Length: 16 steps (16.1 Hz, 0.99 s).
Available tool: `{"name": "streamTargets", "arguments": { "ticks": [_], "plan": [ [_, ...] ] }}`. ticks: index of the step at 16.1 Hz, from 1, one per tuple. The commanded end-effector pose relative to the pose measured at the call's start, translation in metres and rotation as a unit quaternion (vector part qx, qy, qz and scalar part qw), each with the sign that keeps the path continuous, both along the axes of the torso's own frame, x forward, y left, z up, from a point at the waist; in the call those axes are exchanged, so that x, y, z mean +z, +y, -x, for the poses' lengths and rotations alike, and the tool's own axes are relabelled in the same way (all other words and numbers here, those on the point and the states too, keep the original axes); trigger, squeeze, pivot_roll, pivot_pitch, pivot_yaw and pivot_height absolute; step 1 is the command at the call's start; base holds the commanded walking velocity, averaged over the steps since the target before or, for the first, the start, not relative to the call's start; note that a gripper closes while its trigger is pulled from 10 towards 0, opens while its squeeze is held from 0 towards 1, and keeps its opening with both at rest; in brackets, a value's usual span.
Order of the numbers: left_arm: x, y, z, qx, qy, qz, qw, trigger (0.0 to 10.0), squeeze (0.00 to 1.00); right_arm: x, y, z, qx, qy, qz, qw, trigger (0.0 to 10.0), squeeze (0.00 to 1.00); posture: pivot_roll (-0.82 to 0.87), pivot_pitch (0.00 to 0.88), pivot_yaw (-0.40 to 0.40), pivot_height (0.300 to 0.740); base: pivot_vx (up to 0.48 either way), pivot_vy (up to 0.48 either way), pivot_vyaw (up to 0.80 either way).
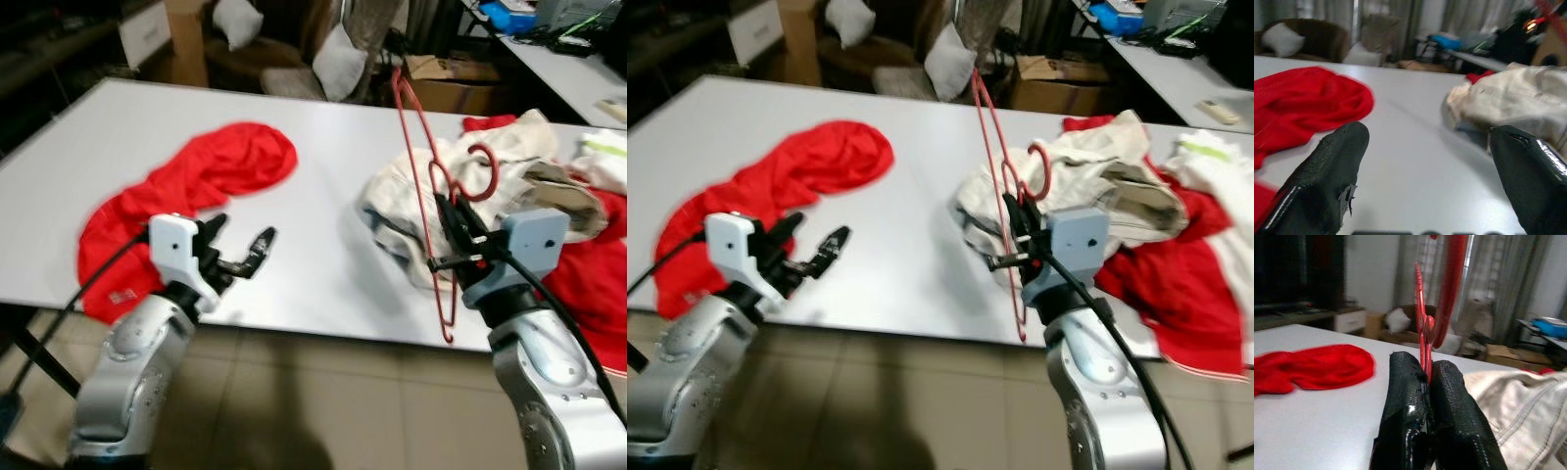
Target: Hang hanger
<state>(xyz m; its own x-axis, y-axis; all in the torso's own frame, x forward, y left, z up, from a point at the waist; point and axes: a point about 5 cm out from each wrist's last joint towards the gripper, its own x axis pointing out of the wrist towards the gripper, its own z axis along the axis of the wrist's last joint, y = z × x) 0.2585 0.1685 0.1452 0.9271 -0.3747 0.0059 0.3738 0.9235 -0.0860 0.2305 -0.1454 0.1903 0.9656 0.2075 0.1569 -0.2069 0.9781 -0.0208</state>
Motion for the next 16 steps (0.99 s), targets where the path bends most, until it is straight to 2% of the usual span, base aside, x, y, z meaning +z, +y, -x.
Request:
{"name": "streamTargets", "arguments": {
  "ticks": [1, 2, 3, 6, 9, 10, 12, 15, 16],
  "plan": [
    [0.011, -0.004, -0.001, 0.006, -0.027, -0.007, 1.000, 10.0, 1.00, 0.011, -0.002, 0.003, -0.002, -0.031, -0.002, 1.000, 10.0, 0.00, -0.08, 0.000, -0.028, 0.740, 0.000, -0.428, 0.00],
    [0.016, -0.003, -0.003, 0.030, -0.032, 0.008, 0.999, 10.0, 1.00, 0.013, -0.004, 0.003, -0.007, -0.038, -0.006, 0.999, 10.0, 0.00, -0.08, 0.000, -0.037, 0.740, 0.000, -0.424, 0.00],
    [0.018, -0.006, -0.004, 0.035, -0.038, -0.004, 0.999, 10.0, 1.00, 0.016, -0.005, 0.002, -0.011, -0.046, -0.009, 0.999, 10.0, 0.00, -0.08, 0.000, -0.039, 0.740, 0.000, -0.416, 0.00],
    [0.015, -0.016, -0.005, 0.022, -0.038, -0.027, 0.999, 10.0, 1.00, 0.014, -0.005, 0.002, -0.009, -0.041, -0.004, 0.999, 10.0, 0.00, -0.10, 0.000, -0.030, 0.740, 0.000, -0.395, 0.00],
    [0.013, -0.020, -0.010, 0.016, -0.036, -0.032, 0.999, 10.0, 1.00, 0.006, -0.012, 0.002, -0.030, -0.017, 0.002, 0.999, 10.0, 0.00, -0.11, 0.000, -0.011, 0.740, 0.000, -0.382, 0.00],
    [0.013, -0.021, -0.012, 0.013, -0.030, -0.039, 0.999, 10.0, 1.00, 0.003, -0.014, 0.002, -0.035, -0.007, 0.004, 0.999, 10.0, 0.00, -0.12, 0.000, -0.006, 0.740, 0.000, 0.000, 0.00],
    [0.012, -0.017, -0.022, 0.046, -0.018, -0.058, 0.997, 10.0, 1.00, -0.008, -0.018, 0.002, -0.040, 0.037, 0.013, 0.998, 10.0, 0.00, -0.13, 0.000, 0.006, 0.740, 0.000, 0.397, -0.39],
    [0.005, -0.019, -0.020, 0.037, -0.003, -0.057, 0.998, 10.0, 1.00, -0.014, -0.022, 0.003, -0.047, 0.056, 0.025, 0.997, 10.0, 0.00, -0.14, 0.000, 0.008, 0.740, 0.000, 0.480, -0.79],
    [0.002, -0.020, -0.019, 0.033, 0.002, -0.054, 0.998, 10.0, 1.00, -0.017, -0.025, 0.003, -0.055, 0.065, 0.026, 0.996, 10.0, 0.00, -0.14, 0.000, 0.005, 0.740, 0.000, 0.000, -0.79]
  ]
}}
